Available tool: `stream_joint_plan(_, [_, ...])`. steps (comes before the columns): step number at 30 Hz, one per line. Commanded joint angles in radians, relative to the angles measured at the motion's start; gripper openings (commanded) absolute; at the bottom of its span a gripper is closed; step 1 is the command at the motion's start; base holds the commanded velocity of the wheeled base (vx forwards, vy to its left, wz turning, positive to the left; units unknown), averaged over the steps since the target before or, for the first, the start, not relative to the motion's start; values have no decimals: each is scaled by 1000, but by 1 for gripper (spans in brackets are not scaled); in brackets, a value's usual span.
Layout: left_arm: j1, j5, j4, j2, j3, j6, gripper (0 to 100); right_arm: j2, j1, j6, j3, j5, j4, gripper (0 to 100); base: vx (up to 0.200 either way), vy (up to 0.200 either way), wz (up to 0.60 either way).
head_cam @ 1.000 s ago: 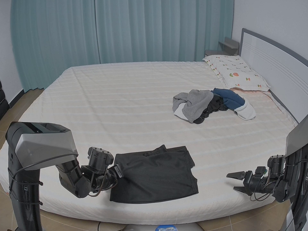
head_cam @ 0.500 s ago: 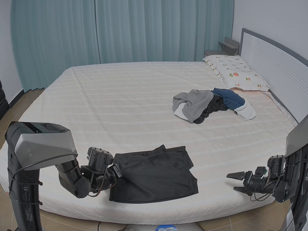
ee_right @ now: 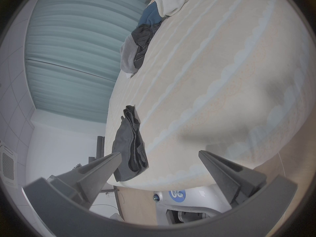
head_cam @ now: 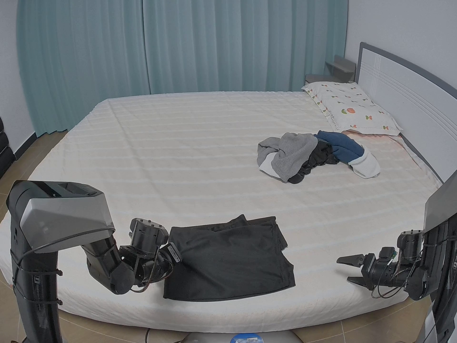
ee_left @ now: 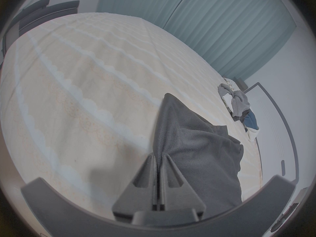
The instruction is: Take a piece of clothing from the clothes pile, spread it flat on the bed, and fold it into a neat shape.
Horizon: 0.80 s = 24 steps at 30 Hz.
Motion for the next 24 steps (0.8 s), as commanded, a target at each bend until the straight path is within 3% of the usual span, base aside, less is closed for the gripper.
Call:
stream_joint_plan(1, [7, 0, 0, -6, 6, 0, 0, -3, -1, 3, -5, 1, -12, 100, 0, 200, 0])
stream_joint_plan(24, [24, 2, 11, -37, 26, -41, 0, -35, 3, 55, -2, -1, -11, 100, 0, 200, 0])
